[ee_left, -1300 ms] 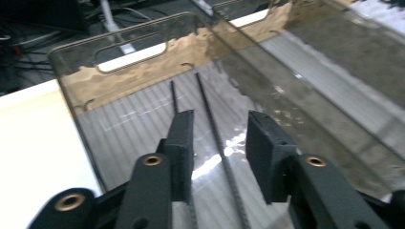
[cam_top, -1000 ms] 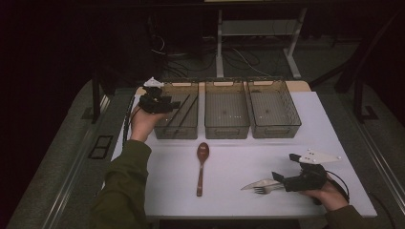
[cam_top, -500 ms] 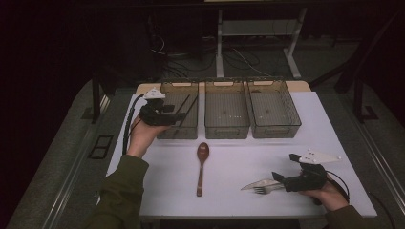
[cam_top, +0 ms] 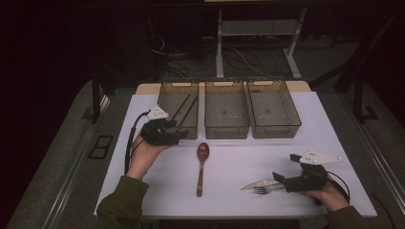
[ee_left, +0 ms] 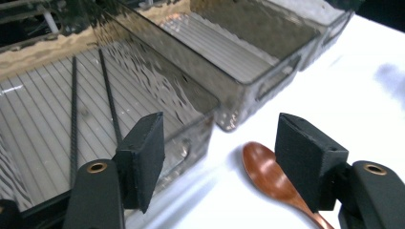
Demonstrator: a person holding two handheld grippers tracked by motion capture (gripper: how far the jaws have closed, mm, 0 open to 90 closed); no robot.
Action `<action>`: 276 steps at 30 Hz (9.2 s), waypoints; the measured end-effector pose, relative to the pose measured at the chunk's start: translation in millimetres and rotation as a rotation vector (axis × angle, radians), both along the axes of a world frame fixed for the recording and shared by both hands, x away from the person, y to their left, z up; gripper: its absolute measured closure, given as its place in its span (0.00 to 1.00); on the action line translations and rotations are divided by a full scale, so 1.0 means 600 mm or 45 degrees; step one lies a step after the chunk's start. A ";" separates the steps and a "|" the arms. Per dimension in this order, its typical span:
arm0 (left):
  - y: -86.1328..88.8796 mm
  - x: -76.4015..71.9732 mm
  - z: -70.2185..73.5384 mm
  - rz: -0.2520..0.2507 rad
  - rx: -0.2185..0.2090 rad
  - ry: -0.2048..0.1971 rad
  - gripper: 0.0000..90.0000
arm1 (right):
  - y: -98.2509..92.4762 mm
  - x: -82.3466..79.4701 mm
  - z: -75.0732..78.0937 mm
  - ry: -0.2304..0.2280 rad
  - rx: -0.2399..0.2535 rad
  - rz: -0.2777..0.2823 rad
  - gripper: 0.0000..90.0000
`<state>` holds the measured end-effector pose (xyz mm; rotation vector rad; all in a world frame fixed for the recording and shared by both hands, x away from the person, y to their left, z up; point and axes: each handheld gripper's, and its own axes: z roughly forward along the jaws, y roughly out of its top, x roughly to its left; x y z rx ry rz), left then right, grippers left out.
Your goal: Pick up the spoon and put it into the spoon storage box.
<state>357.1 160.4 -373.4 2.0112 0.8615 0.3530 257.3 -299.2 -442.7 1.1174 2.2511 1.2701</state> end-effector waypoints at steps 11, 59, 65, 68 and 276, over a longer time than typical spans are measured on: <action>-0.010 -0.067 -0.044 -0.048 0.043 -0.018 0.63 | 0.001 -0.004 0.000 -0.006 -0.006 0.009 0.02; -0.115 -0.095 -0.123 -0.392 0.163 0.247 0.98 | 0.000 -0.001 -0.002 0.002 -0.018 0.004 0.02; -0.110 -0.095 -0.120 -0.382 0.197 0.234 0.98 | -0.001 -0.001 -0.002 0.004 -0.017 0.000 0.02; -0.107 -0.095 -0.119 -0.369 0.203 0.234 0.98 | 0.000 -0.001 -0.002 0.003 -0.016 -0.001 0.02; -0.211 0.134 0.066 -0.308 -0.013 -0.026 0.88 | 0.013 -0.005 -0.001 0.021 0.010 0.049 0.02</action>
